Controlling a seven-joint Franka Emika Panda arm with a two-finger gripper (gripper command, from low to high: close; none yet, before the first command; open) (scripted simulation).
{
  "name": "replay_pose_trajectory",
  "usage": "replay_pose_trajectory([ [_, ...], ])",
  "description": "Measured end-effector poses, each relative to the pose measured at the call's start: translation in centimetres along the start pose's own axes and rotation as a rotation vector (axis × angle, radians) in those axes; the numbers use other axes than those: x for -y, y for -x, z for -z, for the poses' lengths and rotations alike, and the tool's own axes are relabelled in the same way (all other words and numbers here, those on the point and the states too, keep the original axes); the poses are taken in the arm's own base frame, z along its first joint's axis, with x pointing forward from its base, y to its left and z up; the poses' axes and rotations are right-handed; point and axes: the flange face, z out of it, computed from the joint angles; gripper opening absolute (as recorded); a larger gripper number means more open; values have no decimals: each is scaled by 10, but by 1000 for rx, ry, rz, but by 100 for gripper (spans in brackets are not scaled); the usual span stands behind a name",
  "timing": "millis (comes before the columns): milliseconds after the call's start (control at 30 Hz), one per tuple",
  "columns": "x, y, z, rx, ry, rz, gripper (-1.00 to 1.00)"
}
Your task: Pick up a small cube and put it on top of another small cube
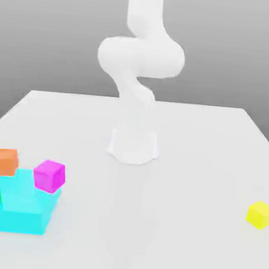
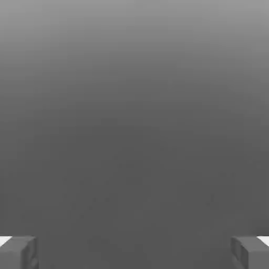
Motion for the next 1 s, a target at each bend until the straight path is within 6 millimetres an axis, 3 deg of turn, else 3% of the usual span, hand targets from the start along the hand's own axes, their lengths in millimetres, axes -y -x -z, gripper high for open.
replay_pose_trajectory([
  [200, 38, 86, -119, 172, 78, 113, 0],
  [333, 48, 161, -183, 278, 131, 197, 0],
  [467, 44, 246, -235, 381, 185, 286, 0],
  [633, 20, 367, -276, 509, 250, 423, 0],
  [800, -32, 469, -302, 623, 334, 531, 0],
  [867, -48, 492, -314, 642, 348, 548, 0],
  [1000, -73, 518, -348, 648, 352, 554, 0],
])
